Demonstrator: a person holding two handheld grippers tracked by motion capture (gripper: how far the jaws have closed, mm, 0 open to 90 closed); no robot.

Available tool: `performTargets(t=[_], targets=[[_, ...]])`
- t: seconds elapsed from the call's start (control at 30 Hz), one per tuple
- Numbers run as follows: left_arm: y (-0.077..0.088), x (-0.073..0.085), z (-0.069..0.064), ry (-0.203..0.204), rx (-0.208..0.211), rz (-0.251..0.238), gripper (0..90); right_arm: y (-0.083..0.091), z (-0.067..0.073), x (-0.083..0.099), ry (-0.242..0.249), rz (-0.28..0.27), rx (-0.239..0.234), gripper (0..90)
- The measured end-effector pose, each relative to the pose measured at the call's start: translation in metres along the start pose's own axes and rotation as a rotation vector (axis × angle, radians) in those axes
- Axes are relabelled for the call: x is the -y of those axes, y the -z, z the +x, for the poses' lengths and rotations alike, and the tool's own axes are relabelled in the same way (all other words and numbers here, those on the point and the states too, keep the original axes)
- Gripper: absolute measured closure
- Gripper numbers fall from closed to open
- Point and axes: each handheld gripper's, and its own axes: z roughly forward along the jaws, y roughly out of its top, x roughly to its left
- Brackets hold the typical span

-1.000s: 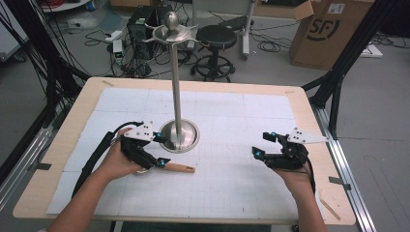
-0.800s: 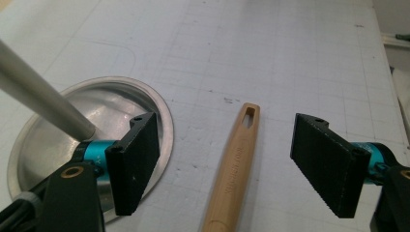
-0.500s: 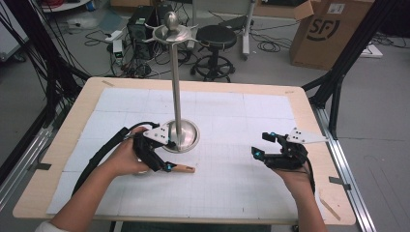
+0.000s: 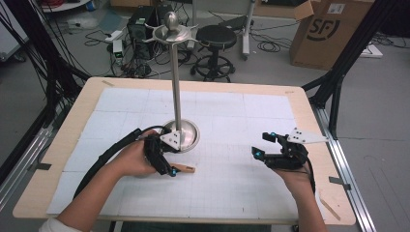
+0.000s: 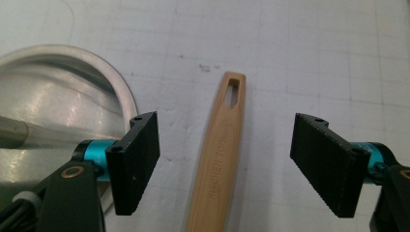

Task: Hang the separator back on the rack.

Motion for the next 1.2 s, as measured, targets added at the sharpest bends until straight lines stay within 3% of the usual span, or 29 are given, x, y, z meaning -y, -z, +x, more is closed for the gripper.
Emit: performTargets(t=[0.27,0.5,1.2], targets=[[-0.009,0.002,0.003,0.031,0.019,0.047,30.7,-0.001,0.000,0.001,0.000,0.004,-0.001,24.1],[-0.017,0.002,0.003,0.025,0.045,0.073,31.4,-0.002,0.000,0.001,-0.001,0.009,-0.003,24.1],[-0.015,0.009,0.007,0.033,0.032,0.143,41.7,-0.003,0.000,0.001,0.002,0.011,-0.004,24.2]])
